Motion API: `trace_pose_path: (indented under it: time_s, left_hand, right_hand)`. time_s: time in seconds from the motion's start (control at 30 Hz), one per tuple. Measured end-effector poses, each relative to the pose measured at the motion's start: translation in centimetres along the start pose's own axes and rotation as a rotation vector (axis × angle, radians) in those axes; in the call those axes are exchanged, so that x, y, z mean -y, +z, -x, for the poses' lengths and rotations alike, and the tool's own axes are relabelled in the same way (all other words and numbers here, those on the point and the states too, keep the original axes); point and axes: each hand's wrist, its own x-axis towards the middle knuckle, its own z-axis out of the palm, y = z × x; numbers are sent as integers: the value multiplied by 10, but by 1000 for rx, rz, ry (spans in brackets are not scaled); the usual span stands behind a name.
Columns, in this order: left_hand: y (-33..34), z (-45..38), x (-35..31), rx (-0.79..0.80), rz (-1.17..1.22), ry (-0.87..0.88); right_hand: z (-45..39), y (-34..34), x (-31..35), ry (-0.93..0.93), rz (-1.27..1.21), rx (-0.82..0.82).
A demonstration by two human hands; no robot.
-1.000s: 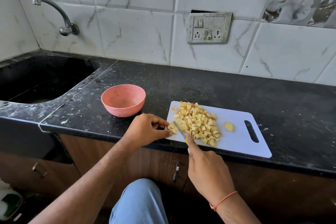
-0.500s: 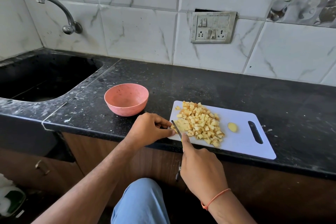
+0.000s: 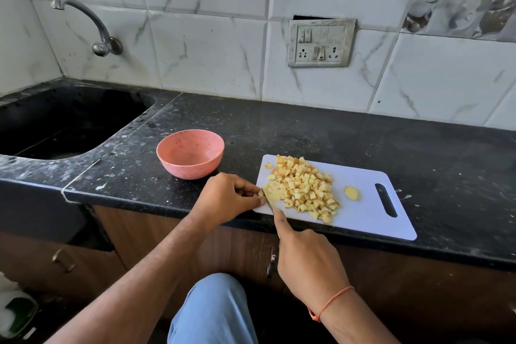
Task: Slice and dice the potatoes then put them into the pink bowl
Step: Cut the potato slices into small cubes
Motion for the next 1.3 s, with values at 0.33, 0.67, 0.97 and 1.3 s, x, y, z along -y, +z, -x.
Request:
trace_pose_path:
  time_s: [0.33, 0.67, 0.97, 1.3]
  left_hand:
    - [-3, -2, 2, 28, -6, 1]
    - [-7, -12, -16, 127, -168, 37]
    - [8, -25, -25, 62, -220, 57]
    - [16, -40, -42, 2, -402, 204]
  right_hand:
    - [27, -6, -41, -50, -3, -76]
    - [-24, -29, -140, 100, -427, -513]
    - [-43, -18, -195, 221, -763, -538]
    - [-43, -16, -200, 252, -867, -545]
